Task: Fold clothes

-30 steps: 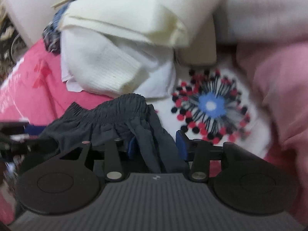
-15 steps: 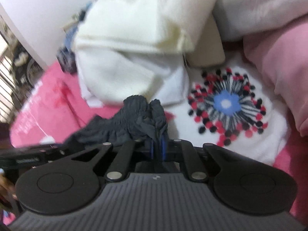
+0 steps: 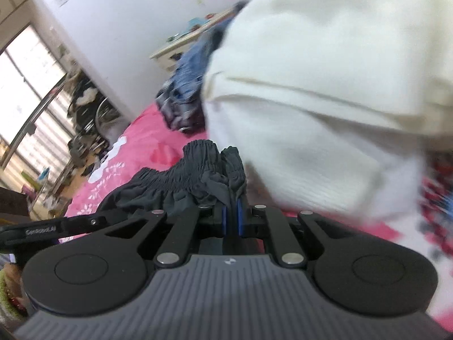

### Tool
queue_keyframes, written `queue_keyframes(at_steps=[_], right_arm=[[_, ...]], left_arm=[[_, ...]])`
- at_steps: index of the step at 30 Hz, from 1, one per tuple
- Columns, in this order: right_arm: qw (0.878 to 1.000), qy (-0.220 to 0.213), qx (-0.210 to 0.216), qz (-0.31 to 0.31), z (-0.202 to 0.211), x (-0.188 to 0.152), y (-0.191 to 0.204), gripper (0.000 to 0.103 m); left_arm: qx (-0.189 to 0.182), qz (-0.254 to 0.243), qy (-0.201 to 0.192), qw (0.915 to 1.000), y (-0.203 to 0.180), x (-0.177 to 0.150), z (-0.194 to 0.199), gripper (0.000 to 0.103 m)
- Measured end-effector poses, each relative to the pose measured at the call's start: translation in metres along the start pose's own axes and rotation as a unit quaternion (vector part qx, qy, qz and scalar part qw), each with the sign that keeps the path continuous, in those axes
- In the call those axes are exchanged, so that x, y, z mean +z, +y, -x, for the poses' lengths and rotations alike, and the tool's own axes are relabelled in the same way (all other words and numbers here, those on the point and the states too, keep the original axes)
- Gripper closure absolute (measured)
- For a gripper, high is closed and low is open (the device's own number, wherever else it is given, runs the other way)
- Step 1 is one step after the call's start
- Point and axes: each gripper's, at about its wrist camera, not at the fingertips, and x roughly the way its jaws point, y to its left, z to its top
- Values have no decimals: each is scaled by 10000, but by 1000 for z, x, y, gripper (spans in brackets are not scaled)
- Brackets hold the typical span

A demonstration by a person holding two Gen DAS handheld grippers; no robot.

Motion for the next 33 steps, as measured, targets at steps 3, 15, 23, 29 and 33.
queue_keyframes(at_steps=[3, 15, 23, 29, 33], right_arm=[[9992, 258, -223, 191, -36, 7, 9, 93], [9956, -8, -937, 15, 31, 31, 15, 51], [9840, -1035, -1440, -144, 222, 20, 46, 51], [9833, -389, -1771, -165, 303, -46, 86, 51], [9790, 322, -1867, -750, 296, -114, 80, 53]], left_arm=[[275, -10, 279, 9992, 17, -3, -20, 87], [250, 358, -33, 9990, 37, 15, 3, 48], [72, -643, -311, 9974, -2, 21, 60, 41], [-269, -1751, -37, 9842, -56, 6, 81, 40], [-699, -2159, 576, 9722, -94, -23, 83, 42]])
